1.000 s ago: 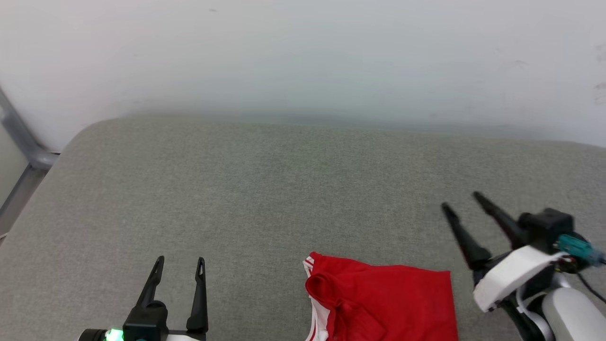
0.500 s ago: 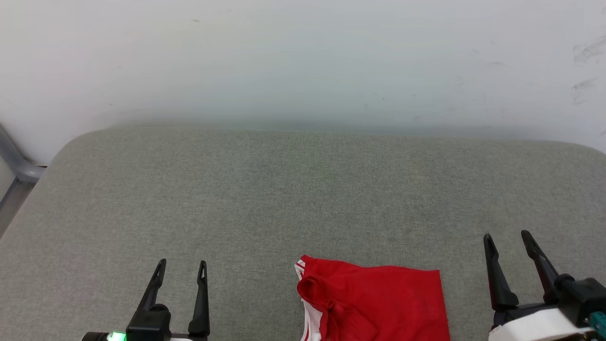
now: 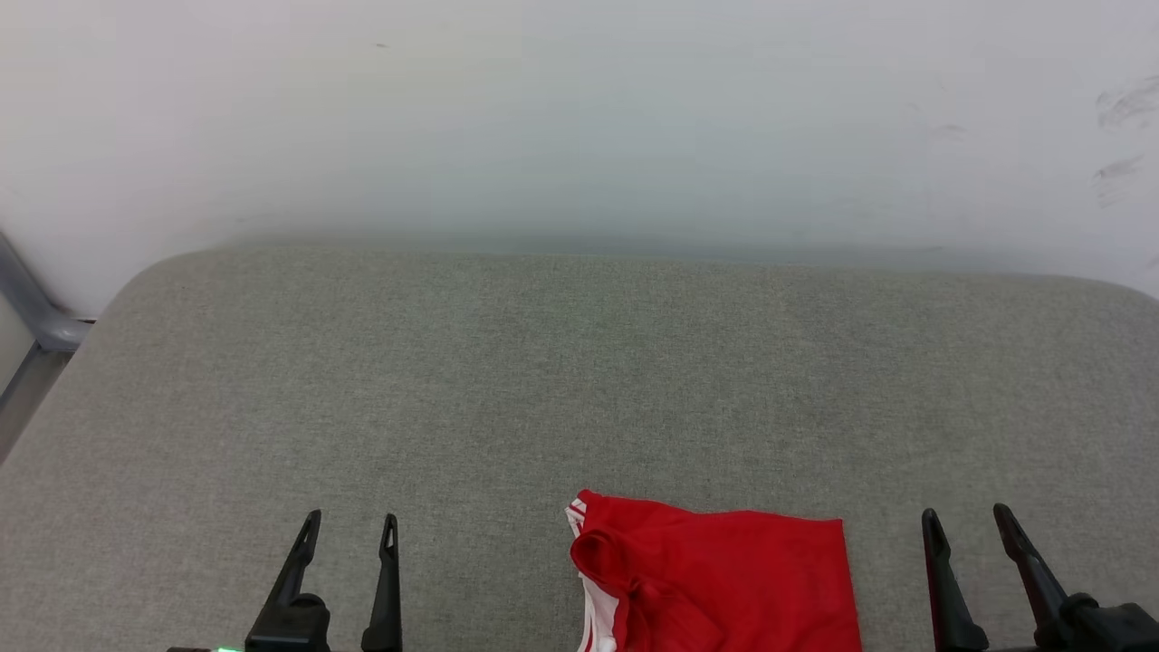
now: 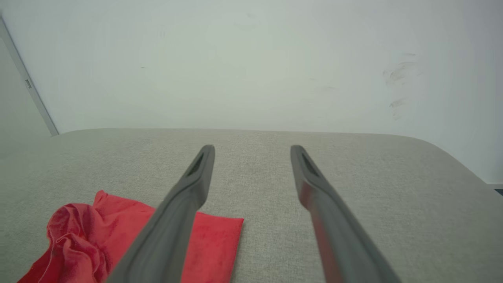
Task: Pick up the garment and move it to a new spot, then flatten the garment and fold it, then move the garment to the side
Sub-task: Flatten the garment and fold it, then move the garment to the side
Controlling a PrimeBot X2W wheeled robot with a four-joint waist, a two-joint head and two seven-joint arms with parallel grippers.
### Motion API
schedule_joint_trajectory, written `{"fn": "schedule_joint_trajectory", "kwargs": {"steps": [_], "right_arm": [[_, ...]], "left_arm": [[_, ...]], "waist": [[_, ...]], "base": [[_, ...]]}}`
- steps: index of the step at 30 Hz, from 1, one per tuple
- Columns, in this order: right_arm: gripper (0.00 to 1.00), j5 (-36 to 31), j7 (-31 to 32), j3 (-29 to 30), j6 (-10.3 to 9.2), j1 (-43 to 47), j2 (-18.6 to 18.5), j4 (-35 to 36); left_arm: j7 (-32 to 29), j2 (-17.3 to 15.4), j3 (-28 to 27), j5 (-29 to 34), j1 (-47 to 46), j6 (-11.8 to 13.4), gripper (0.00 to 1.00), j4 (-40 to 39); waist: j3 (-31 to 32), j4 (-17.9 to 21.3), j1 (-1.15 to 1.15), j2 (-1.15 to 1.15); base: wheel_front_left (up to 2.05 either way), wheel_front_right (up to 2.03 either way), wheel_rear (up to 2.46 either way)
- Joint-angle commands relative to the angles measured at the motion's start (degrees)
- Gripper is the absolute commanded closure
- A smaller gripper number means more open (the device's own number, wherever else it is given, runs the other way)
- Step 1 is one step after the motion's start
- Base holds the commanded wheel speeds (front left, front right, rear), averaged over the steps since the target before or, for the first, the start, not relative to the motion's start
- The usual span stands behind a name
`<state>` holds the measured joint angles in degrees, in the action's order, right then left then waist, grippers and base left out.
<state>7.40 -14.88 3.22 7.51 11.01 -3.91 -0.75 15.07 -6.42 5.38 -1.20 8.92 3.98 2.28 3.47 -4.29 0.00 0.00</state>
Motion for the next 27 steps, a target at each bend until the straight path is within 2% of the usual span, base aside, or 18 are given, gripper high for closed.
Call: {"fn": "schedule_joint_trajectory", "kwargs": {"steps": [1, 14, 18, 21, 24, 27], "right_arm": [[0.00, 0.1, -0.3, -0.2, -0.05, 1.0, 0.3, 0.3], [0.00, 0.7, -0.4, 0.5, -0.05, -1.9, -0.4, 1.9], [0.00, 2.0, -0.2, 2.7, -0.05, -5.1, -2.8, 3.0], [0.00, 3.4, 2.1, 3.8, -0.05, -8.5, -5.6, 3.4], [0.00, 5.7, 7.2, 2.0, -0.05, -11.8, -9.7, 2.8], [0.00, 10.6, 14.4, -0.6, -0.05, -14.6, -12.9, 1.9]], "left_arm": [[0.1, 0.0, 0.0, -0.1, 0.4, -0.1, 0.00, 0.2], [0.1, 0.1, 0.2, -0.5, 0.3, -0.2, 0.00, 0.7], [0.1, 0.2, 0.3, -0.6, 0.0, -0.3, 0.00, 0.7], [0.1, 0.2, 0.3, -0.8, -0.1, -0.4, 0.00, 0.8], [0.1, 0.3, 0.4, -0.8, -0.3, -0.5, 0.00, 0.9], [0.1, 0.4, 0.5, -0.8, -0.6, -0.6, 0.00, 0.9]], "waist": [[0.0, 0.0, 0.00, 0.00], [0.0, -0.4, 0.00, 0.00], [-0.1, -1.0, 0.00, 0.00], [-0.2, -1.5, 0.00, 0.00], [-0.3, -2.0, 0.00, 0.00], [-0.5, -2.5, 0.00, 0.00]], "base": [[0.00, 0.00, 0.00], [0.00, 0.00, 0.00], [0.00, 0.00, 0.00], [0.00, 0.00, 0.00], [0.00, 0.00, 0.00], [0.00, 0.00, 0.00]]}}
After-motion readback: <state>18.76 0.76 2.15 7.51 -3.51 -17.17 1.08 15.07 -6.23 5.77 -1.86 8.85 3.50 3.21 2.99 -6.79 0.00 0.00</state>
